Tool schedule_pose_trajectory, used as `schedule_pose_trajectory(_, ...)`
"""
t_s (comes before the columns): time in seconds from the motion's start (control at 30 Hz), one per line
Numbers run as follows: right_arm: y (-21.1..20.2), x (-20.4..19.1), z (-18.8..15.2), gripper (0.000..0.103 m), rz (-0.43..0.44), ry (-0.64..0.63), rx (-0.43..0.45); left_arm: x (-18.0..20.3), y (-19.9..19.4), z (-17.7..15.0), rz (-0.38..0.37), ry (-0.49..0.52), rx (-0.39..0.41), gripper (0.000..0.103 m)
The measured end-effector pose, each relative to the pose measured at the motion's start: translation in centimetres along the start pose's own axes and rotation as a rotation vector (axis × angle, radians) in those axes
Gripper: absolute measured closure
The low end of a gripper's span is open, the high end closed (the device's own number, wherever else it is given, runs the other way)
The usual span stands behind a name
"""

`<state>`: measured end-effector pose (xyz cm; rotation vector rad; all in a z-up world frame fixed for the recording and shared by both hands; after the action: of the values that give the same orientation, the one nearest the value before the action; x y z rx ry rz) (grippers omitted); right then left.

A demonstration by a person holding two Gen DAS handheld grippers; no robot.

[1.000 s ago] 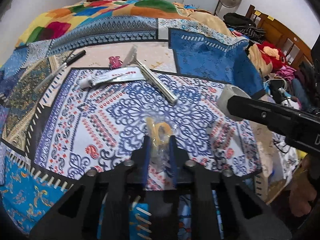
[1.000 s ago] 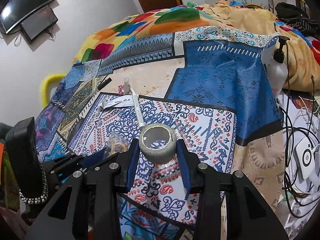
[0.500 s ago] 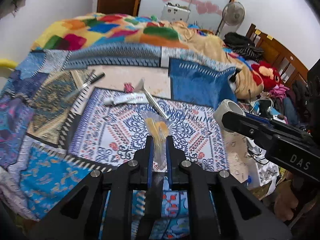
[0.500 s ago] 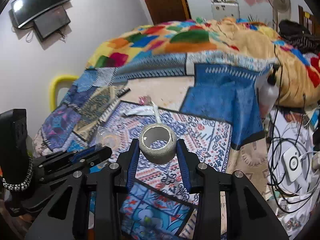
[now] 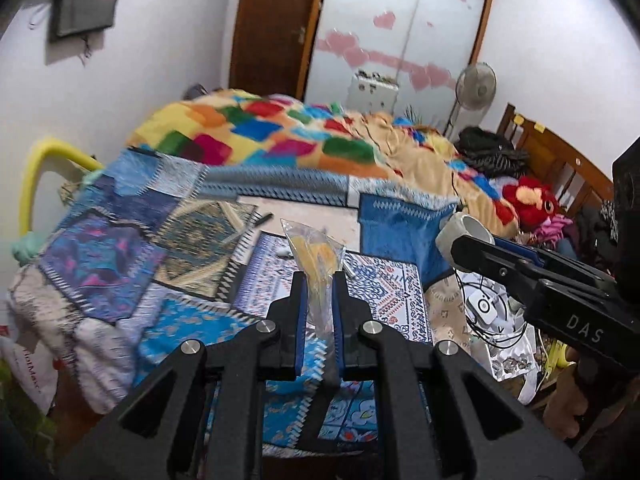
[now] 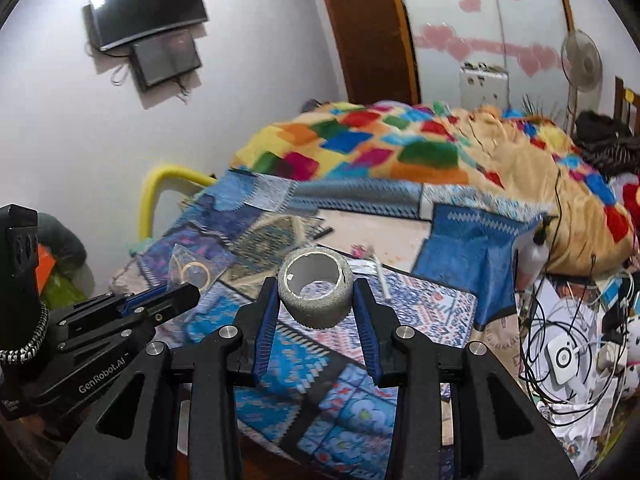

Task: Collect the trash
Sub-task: 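Carry the bag and tape roll in both tools down over the white bin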

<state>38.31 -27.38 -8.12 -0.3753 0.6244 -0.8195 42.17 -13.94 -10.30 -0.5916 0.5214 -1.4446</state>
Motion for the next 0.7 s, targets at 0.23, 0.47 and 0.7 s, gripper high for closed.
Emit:
schedule_pose_trajectory(0.23,-1.2,-5.9,-0.7,0.069,0.052,-0.060,0.012,-4.8,-6.3,-1.4,0.051,-0.058,0.060,0.092)
schedule_pose_trajectory(0.47,-0.3,-12.0,-2.7,0.069,0.132,-0.113,-0.021,-10.4,-11.7,-4.5,0.134,-0.110,0.086,0.092)
schedule_pose_trajectory(0.7,2.3,-17.6,-5.8,0.069,0.201,-0.183,-0.103,-15.9,-14.2,-9.0,0.210,-0.172,0.059,0.092)
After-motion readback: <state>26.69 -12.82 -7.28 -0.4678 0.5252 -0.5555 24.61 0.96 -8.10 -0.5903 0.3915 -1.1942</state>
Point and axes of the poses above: each gripper's, at about its wrist camera, not at the fingertips, and y roughly the way its jaws point, x to its right, z to its top, the point moved 5 cm from there along y, roughly the way its jaws point, and after that the axes turned 14 degrees about z, right-handed, at the moved point
